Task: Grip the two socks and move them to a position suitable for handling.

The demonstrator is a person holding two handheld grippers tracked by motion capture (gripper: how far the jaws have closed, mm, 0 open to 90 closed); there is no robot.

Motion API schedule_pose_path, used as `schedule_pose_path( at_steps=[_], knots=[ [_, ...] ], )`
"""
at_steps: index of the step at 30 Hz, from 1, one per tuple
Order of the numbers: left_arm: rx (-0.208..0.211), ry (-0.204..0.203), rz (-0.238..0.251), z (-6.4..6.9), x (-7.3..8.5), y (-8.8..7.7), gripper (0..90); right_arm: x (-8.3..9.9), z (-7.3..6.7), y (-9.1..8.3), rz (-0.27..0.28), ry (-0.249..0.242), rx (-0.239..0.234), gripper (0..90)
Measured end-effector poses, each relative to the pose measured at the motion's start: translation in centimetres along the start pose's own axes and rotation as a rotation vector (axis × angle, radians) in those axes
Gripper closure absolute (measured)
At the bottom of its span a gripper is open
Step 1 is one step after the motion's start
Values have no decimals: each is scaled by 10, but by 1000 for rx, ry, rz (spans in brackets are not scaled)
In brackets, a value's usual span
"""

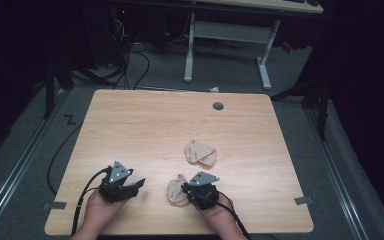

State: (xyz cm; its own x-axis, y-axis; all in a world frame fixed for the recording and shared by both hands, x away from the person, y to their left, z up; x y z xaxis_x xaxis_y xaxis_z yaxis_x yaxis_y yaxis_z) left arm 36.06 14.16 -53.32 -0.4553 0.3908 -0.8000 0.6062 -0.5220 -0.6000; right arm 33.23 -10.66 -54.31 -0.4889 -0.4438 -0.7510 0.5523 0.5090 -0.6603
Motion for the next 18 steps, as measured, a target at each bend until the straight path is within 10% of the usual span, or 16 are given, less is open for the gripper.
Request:
schedule_pose_path(
  at_steps=[11,18],
  knots=[
    [0,-4,-3,0,1,1,429,-13,-22,-11,84,-87,-58,561],
    [2,1,-3,1,1,2,429,-12,-41,3,34,-164,-51,521]
  ],
)
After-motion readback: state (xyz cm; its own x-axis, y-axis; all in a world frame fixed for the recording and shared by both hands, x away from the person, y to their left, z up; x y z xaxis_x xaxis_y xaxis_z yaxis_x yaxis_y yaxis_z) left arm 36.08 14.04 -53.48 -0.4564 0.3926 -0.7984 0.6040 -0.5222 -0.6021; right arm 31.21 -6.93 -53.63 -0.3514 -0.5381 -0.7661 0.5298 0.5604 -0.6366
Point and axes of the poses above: each handheld gripper's, and its own axes: y roughly forward along the jaws, x roughly out of its underside, z roughly to its right, the point moved 4 cm from there along y, roughly forward along the jaws, and after that the axes turned 2 degrees about z, right-handed, at the moved point
